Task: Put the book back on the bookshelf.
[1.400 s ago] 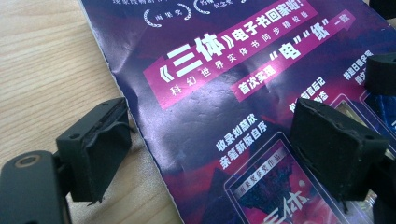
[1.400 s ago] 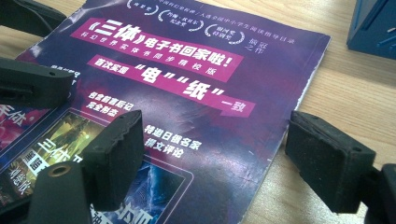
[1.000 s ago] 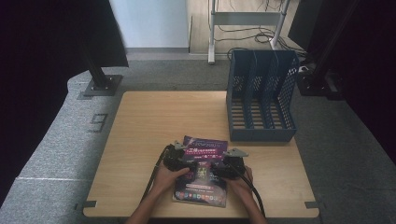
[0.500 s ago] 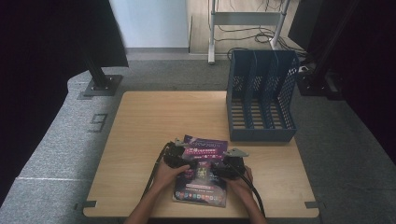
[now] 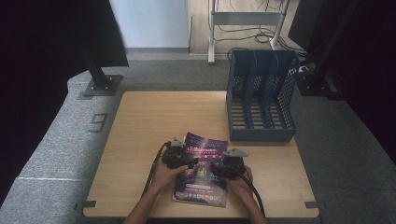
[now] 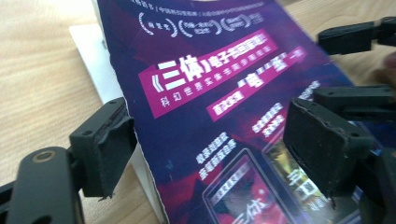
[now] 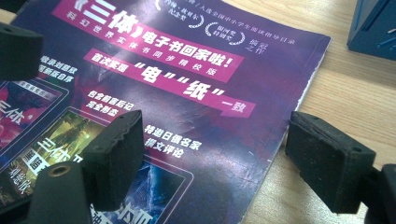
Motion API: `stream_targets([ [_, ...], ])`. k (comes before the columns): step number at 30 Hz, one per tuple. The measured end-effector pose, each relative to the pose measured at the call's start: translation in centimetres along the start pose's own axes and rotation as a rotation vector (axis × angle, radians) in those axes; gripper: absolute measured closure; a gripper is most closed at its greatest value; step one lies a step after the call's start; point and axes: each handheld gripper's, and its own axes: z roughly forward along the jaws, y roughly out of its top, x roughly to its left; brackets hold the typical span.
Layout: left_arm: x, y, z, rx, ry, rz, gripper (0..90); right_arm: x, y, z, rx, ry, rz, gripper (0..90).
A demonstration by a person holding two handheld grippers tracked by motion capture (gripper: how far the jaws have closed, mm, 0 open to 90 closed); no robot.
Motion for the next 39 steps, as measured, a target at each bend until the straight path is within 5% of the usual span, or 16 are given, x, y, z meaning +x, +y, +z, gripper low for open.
stream_targets([
  [5, 0.4, 0.0, 0.3, -0.006, -0.082, -0.021, 27.1, 0.0, 0.0, 0.0, 0.001, 0.001, -0.001, 19.3],
  [11, 0.0, 0.2, 0.9, 0.008, 0.016, 0.015, 29.8, 0.0, 0.0, 0.0, 0.0, 0.002, -0.001, 19.3],
  [20, 0.4, 0.5, 2.1, 0.029, 0.069, 0.028, 36.9, 0.0, 0.0, 0.0, 0.0, 0.003, -0.001, 19.3],
  [28, 0.5, 0.6, 2.0, 0.034, 0.056, 0.033, 46.6, 0.0, 0.0, 0.0, 0.0, 0.003, -0.001, 19.3],
  [39, 0.1, 0.8, 2.4, 0.046, 0.07, 0.052, 41.1, 0.0, 0.0, 0.0, 0.0, 0.003, -0.001, 19.3],
])
